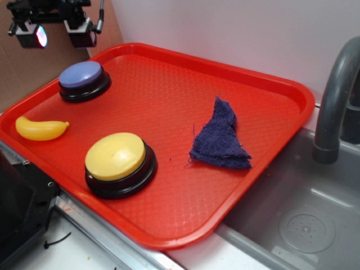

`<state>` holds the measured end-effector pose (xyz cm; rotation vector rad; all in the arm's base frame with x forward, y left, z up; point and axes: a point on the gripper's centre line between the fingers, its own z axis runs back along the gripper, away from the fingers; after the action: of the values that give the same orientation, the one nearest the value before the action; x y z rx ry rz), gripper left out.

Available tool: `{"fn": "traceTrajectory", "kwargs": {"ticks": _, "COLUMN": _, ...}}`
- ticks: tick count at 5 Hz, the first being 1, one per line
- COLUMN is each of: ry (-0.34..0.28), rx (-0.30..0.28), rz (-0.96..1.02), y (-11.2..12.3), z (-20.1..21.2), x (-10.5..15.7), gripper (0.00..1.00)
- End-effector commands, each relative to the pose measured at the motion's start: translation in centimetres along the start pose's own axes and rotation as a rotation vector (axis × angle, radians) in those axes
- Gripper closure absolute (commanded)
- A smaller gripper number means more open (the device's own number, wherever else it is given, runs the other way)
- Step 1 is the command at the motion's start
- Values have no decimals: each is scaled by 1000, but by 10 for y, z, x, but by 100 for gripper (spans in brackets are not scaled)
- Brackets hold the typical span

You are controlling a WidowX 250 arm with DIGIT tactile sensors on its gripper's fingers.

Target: Push the purple button.

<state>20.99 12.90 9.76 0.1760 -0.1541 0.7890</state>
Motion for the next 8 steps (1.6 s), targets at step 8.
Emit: {"fn": "traceTrajectory", "kwargs": {"ticks": 8, "ry": 30, "rx": -16, "rz": 3, "y": 12, "z": -6, "x": 26, "gripper": 0}}
